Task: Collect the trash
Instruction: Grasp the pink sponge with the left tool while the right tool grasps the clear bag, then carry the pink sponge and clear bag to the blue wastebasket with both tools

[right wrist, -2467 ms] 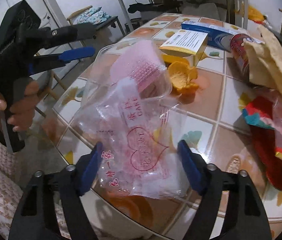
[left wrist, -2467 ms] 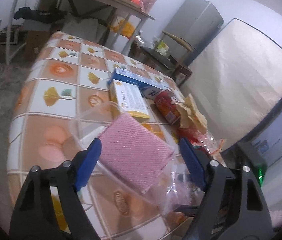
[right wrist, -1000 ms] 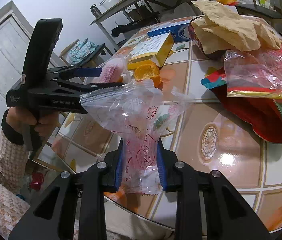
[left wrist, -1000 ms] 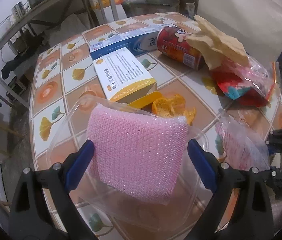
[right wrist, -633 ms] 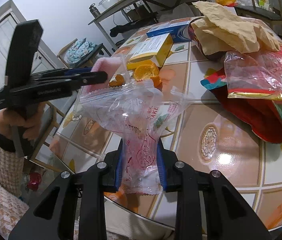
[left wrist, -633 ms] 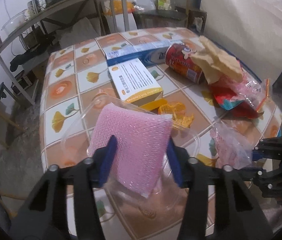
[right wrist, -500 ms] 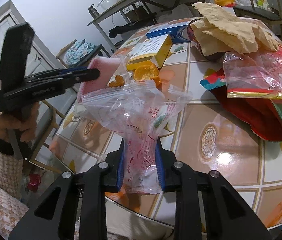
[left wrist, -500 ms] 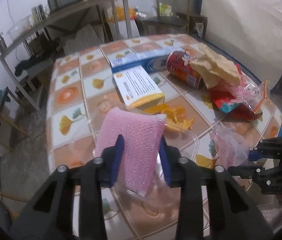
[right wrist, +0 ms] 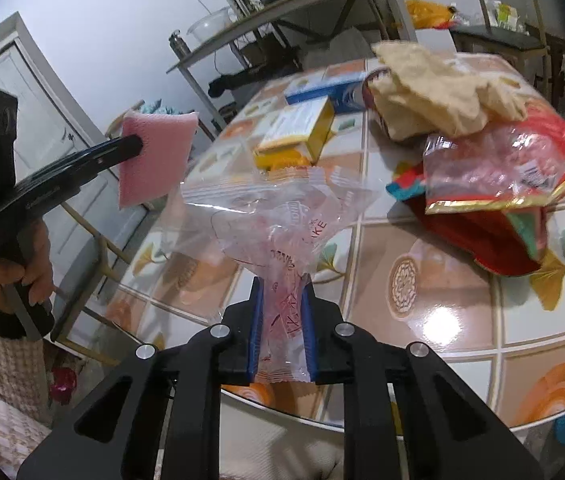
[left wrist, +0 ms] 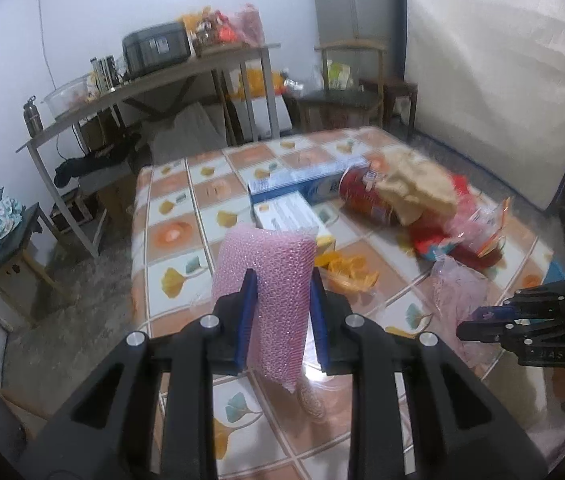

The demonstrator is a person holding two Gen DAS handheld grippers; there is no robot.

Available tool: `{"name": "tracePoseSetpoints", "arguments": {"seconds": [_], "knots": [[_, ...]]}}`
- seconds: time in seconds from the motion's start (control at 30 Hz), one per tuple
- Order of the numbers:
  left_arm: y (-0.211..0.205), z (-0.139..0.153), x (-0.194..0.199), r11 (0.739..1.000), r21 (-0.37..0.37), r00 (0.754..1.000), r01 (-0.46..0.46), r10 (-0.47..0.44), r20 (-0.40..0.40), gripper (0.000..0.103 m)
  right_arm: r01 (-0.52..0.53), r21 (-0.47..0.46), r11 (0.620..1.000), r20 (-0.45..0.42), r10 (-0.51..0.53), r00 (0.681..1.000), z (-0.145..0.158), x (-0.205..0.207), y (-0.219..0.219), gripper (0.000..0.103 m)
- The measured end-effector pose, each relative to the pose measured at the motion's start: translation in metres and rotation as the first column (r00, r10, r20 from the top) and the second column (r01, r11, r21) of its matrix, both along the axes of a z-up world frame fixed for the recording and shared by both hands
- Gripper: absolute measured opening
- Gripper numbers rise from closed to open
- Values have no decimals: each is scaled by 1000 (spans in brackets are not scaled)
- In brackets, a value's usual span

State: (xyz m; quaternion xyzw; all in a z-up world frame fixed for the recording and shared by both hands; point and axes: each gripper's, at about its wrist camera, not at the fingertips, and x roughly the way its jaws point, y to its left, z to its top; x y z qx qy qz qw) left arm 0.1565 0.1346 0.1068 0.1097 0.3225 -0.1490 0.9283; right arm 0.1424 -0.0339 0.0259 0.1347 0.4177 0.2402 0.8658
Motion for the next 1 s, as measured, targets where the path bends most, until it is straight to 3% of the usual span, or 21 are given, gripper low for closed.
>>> {"name": "tracePoseSetpoints", "arguments": {"seconds": [0.2, 0.4, 0.53, 0.67, 0.73, 0.9, 1.0], "knots": [[2, 16, -15, 988, -144, 997, 63, -57, 48, 24, 29, 22, 999, 58, -30, 998, 20, -9, -12, 17], [-23, 32, -23, 942, -268, 979, 200, -180, 97, 24, 88, 72, 994, 138, -97, 986, 42, -29, -41, 17], [-67, 44, -27, 896, -296, 942, 332, -300, 148, 24, 174, 94, 980, 164, -188, 968, 46, -45, -72, 17], [-132, 51, -27, 827, -315, 884, 466, -443, 147, 24, 306, 135, 942, 193, -328, 925, 46, -76, -129, 17], [-175, 54, -31, 780, -315, 840, 541, -522, 147, 24, 375, 148, 915, 201, -399, 895, 45, -93, -155, 17], [-288, 46, -44, 648, -352, 713, 675, -696, 85, 24, 591, 167, 789, 195, -614, 764, 33, -152, -246, 17], [-365, 27, -51, 575, -411, 632, 707, -775, 3, 24, 720, 118, 684, 169, -729, 664, 14, -189, -298, 17]]}}
